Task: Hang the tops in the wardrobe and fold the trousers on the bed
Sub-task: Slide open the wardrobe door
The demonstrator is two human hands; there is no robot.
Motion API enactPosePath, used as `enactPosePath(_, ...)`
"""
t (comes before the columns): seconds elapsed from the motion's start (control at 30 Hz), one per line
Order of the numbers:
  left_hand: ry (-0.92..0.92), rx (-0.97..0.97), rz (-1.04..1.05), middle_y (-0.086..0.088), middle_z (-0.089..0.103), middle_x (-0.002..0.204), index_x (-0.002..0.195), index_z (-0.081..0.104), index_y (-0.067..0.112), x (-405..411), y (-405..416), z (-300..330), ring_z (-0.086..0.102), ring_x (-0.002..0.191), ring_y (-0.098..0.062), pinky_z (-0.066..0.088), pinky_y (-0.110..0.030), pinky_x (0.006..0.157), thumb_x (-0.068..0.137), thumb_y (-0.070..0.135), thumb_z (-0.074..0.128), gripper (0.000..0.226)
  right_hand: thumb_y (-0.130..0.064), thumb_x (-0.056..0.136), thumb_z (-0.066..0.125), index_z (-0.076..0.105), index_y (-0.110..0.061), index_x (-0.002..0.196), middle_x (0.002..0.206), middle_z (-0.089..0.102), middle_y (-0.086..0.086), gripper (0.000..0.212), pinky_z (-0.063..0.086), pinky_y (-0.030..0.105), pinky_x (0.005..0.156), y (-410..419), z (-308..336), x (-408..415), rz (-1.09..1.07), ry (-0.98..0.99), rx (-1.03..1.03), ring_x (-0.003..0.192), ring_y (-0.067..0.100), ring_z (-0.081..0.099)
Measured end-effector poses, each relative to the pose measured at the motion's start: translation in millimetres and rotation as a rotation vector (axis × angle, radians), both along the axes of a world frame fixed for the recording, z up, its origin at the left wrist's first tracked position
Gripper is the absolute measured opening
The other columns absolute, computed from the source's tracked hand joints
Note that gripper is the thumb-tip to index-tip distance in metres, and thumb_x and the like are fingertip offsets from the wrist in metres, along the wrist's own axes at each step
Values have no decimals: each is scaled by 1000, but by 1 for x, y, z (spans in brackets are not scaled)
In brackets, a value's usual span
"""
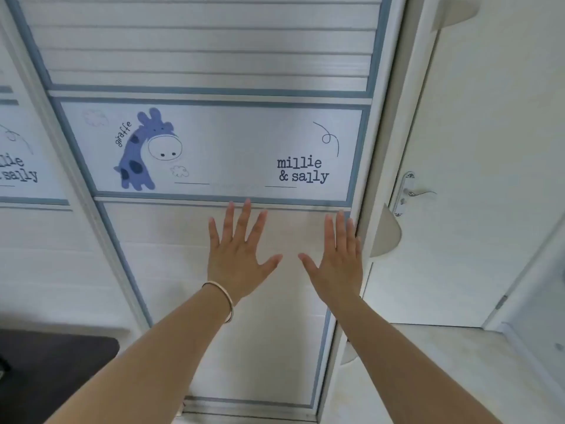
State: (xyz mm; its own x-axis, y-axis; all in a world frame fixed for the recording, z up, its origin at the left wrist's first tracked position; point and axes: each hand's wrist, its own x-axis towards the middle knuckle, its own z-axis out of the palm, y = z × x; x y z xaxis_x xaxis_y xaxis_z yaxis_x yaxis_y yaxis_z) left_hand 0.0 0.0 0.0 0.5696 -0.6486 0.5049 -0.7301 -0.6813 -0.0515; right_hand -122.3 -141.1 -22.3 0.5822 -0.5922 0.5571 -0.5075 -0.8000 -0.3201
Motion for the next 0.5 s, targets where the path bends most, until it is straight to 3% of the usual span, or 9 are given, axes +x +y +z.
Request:
enactPosePath(0.13, -233, -22, -236, -4, 15, 157, 148, 19, 28, -5, -41, 42, 8, 144, -28, 1, -53, 114, 82, 63, 38, 77, -32, 82, 62, 6, -17, 150, 159, -1, 4, 90, 25, 42, 115, -18, 23, 7, -2, -132, 101, 146, 22, 6)
enactPosePath(0.27, -407, 35, -389, 0, 25, 155, 143, 35, 26, -5, -92, 105, 13, 145, -25, -6, -52, 113, 87, 47, 49, 62, -21, 82, 63, 10, -15, 150, 158, 7, 3, 86, 31, 39, 113, -38, 56, 22, 5, -318, 89, 145, 20, 12)
enactPosePath(0.33, -550, 41, -467, -2, 38, 148, 136, 47, 22, -4, -112, 130, 26, 142, -25, 3, -53, 113, 82, 41, 57, 58, -19, 82, 62, 13, -12, 149, 158, 9, 5, 84, 34, 38, 111, -46, 64, 29, -31, -329, 66, 145, 21, 13)
enactPosePath(0.4, -667, 89, -516, -2, 41, 147, 136, 47, 21, -1, -130, 149, 29, 140, -25, 7, -55, 113, 82, 38, 56, 57, -17, 81, 61, 12, -13, 150, 158, 6, 5, 85, 32, 38, 112, -50, 70, 36, -76, -327, 80, 146, 21, 10)
enactPosePath(0.47, -707, 128, -546, -1, 35, 150, 140, 41, 21, 4, -146, 161, 23, 142, -24, 1, -55, 113, 88, 35, 42, 53, -17, 79, 63, 13, -11, 150, 157, 9, 9, 87, 27, 40, 115, -52, 75, 44, -121, -351, 65, 145, 23, 12)
enactPosePath(0.5, -734, 113, -568, -1, 41, 146, 136, 46, 22, 7, -151, 166, 29, 140, -24, 6, -56, 113, 87, 34, 37, 51, -18, 78, 64, 15, -10, 149, 157, 13, 10, 87, 24, 39, 116, -52, 78, 48, -145, -369, 49, 144, 24, 16)
